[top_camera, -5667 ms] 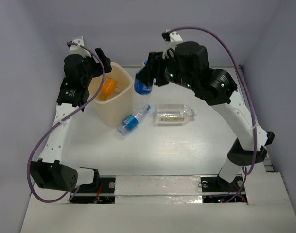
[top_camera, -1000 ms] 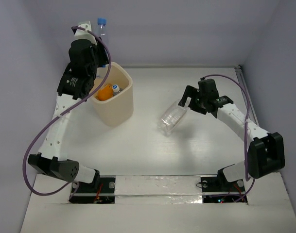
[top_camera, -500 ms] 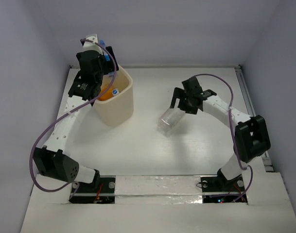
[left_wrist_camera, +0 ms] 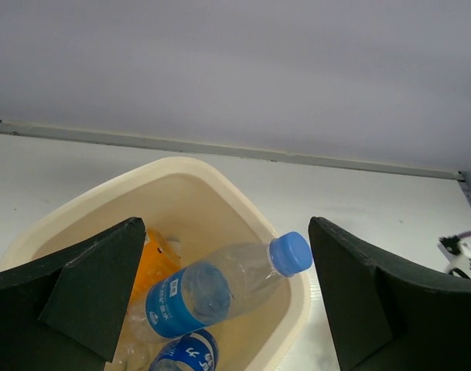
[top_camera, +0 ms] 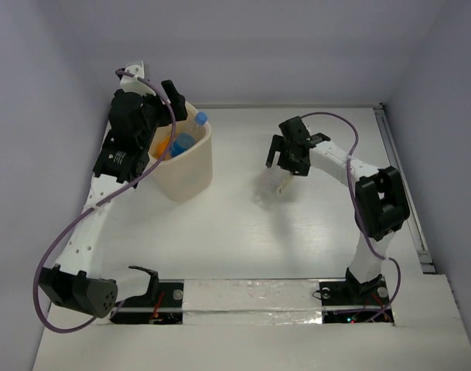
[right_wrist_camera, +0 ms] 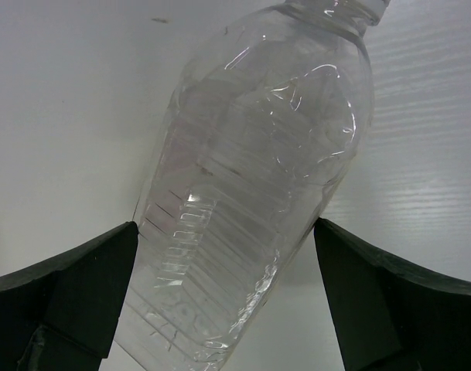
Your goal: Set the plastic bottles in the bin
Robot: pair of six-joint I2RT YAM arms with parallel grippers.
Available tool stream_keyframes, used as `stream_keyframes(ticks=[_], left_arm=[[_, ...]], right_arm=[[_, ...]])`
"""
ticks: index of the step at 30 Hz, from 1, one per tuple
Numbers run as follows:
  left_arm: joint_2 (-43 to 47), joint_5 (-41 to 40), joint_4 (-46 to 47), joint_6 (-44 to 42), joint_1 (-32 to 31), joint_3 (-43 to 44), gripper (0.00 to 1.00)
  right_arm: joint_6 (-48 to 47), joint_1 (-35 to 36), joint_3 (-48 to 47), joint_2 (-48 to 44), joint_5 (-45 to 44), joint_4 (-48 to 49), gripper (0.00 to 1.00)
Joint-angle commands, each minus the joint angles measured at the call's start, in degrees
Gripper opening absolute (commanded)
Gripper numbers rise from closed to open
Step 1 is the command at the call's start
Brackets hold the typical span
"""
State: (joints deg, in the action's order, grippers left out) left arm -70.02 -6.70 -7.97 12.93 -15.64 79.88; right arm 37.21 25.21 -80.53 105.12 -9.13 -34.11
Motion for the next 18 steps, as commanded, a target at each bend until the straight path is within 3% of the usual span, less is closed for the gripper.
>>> stream_keyframes(ticks=[1,6,18], left_arm=[[2.2,2.8,1.9,0.8,0.4,0.3,0.84],[4.0,3.9,0.5,0.8,0.4,0.0,0.84],[8.1,2.7,-2.8,0.1,0.4,-0.9,0.85]], right_arm=[[-3.3,0.2,-3.0,3.5,-2.4,-3.9,1.00],[-7.4,0.2,-1.7,6.1,-1.8,-5.6,1.00],[-14.1,0.2,2.2,-6.0,-7.0,-8.7,1.00]])
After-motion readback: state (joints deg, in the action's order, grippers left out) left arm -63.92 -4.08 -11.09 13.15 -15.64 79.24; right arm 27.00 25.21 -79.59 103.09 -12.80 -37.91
